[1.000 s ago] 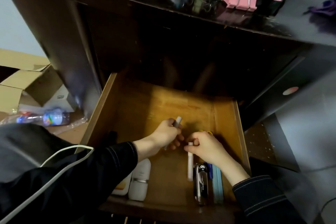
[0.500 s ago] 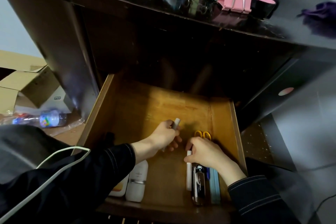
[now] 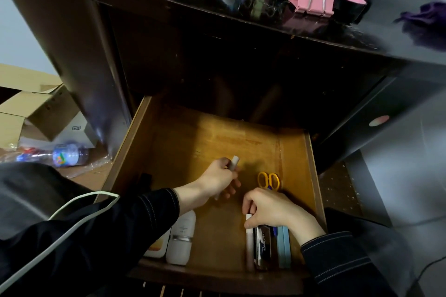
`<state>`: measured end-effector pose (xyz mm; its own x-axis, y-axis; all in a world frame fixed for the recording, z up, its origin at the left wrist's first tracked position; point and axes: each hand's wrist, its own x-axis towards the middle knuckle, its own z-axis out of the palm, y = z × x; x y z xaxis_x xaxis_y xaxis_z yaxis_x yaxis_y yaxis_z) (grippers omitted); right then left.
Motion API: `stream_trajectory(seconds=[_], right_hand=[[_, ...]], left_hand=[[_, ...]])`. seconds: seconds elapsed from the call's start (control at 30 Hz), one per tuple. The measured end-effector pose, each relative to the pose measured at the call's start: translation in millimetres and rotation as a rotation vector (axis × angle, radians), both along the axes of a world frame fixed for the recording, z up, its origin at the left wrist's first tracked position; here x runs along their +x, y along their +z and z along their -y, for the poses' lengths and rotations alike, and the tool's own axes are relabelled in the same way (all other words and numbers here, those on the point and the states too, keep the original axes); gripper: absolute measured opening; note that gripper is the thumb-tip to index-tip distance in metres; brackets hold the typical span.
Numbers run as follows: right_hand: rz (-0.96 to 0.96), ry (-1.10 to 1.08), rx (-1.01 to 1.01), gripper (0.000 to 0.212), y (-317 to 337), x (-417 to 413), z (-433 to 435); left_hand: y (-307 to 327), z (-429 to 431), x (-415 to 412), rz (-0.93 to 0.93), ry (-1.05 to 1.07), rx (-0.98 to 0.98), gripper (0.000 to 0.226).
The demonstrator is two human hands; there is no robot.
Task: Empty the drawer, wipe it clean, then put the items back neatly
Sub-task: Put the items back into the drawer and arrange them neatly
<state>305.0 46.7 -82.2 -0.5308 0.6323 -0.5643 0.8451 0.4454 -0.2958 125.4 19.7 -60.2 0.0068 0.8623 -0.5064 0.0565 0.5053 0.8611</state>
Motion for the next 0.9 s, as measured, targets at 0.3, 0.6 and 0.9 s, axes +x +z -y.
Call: stream_trajectory(seconds=[0.3, 0.6, 0.9], right_hand=[[-0.005, 0.027, 0.016, 0.031, 0.7, -0.4, -0.6], [-0.663, -0.498, 0.006, 0.017, 16.2, -10.1, -12.2], [-0.721, -0.617, -0.03, 0.011, 16.1, -8.2, -15.5]], left_hand=[[-4.0, -0.8, -1.2, 0.01, 0.008, -0.026, 0.021], [3.6, 5.9, 1.7, 0.118, -0.132, -0.016, 0.039], [-5.3, 5.9, 2.9, 0.094, -0.266, -0.054, 0.051]])
